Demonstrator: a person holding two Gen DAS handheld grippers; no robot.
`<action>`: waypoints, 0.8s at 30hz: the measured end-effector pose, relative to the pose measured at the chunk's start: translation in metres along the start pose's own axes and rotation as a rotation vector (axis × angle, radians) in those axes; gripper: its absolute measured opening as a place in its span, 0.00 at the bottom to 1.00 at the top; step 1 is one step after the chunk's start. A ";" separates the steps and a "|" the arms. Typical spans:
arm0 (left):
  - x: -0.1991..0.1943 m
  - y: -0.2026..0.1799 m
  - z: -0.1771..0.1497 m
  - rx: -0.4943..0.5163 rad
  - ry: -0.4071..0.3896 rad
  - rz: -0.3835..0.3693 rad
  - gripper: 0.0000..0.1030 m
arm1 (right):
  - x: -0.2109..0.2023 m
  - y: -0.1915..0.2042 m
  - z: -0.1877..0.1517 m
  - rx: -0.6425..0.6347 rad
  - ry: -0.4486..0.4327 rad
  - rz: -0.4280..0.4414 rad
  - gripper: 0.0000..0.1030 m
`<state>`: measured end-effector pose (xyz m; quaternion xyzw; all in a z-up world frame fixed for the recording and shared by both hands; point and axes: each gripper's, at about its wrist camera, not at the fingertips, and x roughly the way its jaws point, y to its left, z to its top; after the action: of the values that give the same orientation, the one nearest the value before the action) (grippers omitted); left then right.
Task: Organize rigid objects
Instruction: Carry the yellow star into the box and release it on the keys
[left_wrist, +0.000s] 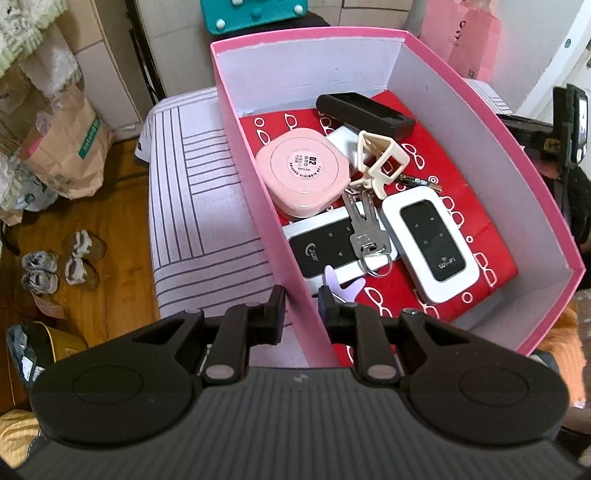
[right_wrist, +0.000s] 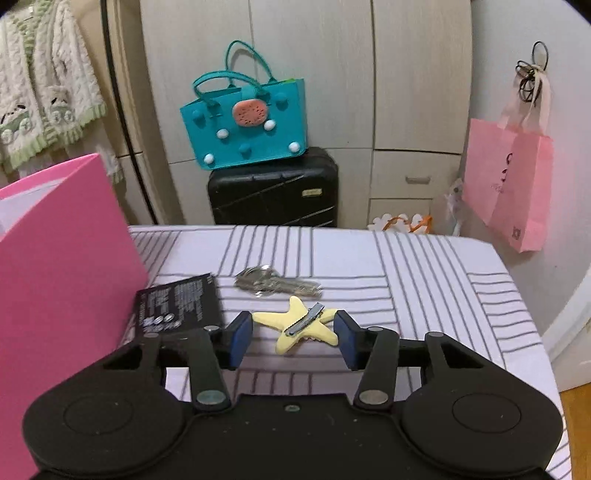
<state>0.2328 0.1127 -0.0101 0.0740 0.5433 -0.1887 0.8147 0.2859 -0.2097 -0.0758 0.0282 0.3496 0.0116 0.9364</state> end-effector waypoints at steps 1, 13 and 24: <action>-0.001 0.001 0.001 0.001 0.007 -0.005 0.17 | -0.003 0.001 -0.001 0.002 0.005 0.005 0.53; -0.003 0.001 0.001 0.020 0.012 -0.012 0.17 | -0.071 0.021 0.001 -0.030 -0.011 0.084 0.53; -0.005 0.006 -0.001 0.001 -0.006 -0.042 0.19 | -0.157 0.093 0.045 -0.191 -0.075 0.404 0.53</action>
<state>0.2324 0.1193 -0.0067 0.0623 0.5422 -0.2064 0.8121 0.1967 -0.1255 0.0670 0.0091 0.2992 0.2311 0.9257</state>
